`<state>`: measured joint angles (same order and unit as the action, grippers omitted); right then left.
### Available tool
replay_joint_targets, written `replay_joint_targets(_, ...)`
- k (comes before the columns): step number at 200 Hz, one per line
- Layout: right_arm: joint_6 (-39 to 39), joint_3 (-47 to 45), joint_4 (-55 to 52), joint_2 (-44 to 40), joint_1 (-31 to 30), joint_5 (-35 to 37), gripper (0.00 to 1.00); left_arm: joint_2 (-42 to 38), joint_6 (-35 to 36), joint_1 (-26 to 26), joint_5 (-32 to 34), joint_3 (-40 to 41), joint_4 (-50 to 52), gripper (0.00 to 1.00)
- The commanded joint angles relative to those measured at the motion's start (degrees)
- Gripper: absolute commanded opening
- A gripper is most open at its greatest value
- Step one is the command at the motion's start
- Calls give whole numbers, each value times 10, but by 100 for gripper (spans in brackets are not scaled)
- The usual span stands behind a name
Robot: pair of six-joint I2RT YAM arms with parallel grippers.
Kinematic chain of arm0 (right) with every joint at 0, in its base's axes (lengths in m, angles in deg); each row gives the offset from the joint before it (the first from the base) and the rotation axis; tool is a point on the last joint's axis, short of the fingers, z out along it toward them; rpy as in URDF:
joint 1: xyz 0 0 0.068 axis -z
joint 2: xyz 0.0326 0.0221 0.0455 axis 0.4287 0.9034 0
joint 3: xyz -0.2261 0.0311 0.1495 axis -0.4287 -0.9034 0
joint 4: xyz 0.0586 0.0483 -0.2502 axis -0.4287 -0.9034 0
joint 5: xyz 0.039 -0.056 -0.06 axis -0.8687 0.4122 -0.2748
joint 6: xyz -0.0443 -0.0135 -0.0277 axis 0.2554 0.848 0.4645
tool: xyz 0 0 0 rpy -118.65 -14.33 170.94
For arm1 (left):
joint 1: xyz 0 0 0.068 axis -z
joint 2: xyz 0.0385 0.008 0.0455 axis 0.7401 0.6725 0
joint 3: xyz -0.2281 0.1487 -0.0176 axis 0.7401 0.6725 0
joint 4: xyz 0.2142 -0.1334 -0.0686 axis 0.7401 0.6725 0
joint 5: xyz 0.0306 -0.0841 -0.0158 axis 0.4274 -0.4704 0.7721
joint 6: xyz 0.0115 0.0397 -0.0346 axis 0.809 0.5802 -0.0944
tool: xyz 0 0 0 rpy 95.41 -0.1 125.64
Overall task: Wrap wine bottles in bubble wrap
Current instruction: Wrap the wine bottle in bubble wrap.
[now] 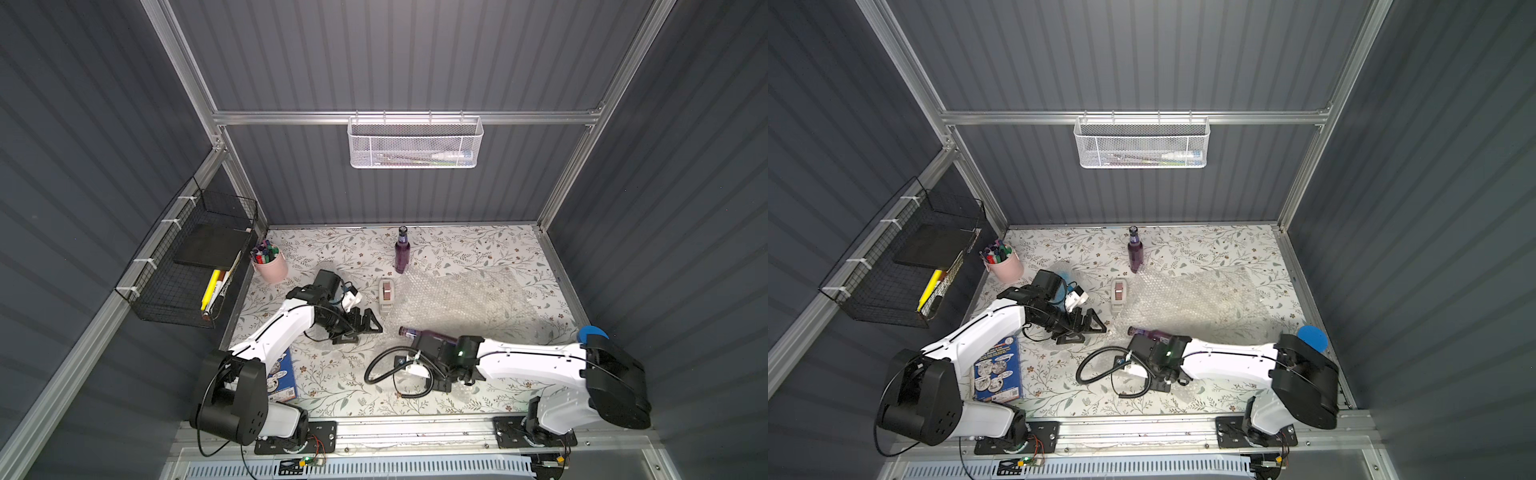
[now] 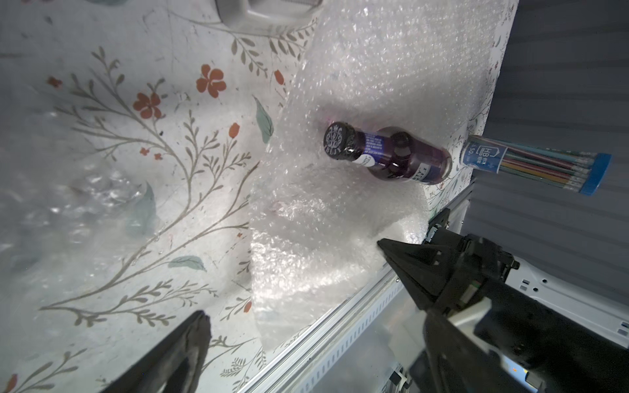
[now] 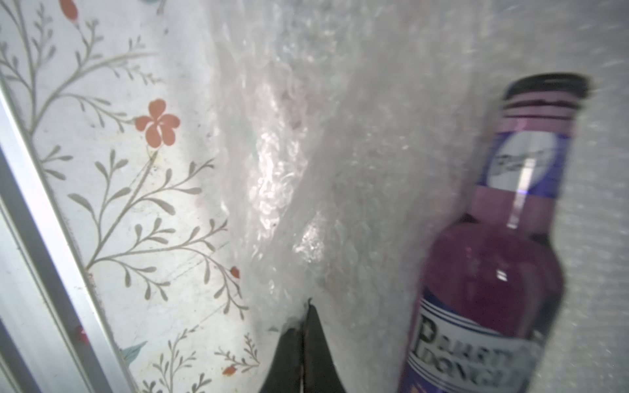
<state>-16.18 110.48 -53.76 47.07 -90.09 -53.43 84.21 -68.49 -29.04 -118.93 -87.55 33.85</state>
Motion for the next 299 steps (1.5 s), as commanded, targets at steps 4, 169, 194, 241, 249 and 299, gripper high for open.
replay_joint_targets(4, 0, 2, -12, -55, 39, 1, 0, -9, 7, 1, 2, -33, 13, 99)
replay_joint_targets(169, 73, 72, 11, 34, 221, -22, 10, 94, -29, 109, -53, -126, -53, 87)
replay_joint_targets(194, 75, 71, 27, 47, 234, -10, 17, 116, -15, 109, -43, -132, -50, 86)
replay_joint_targets(241, 73, 64, 46, 39, 248, 8, 33, 203, 18, 108, -60, -192, -49, 79)
replay_joint_targets(249, 73, 63, 48, 39, 248, 10, 36, 217, 20, 108, -62, -204, -50, 78)
replay_joint_targets(299, 72, 57, 46, 19, 253, 34, 48, 294, 42, 108, -77, -236, -51, 67)
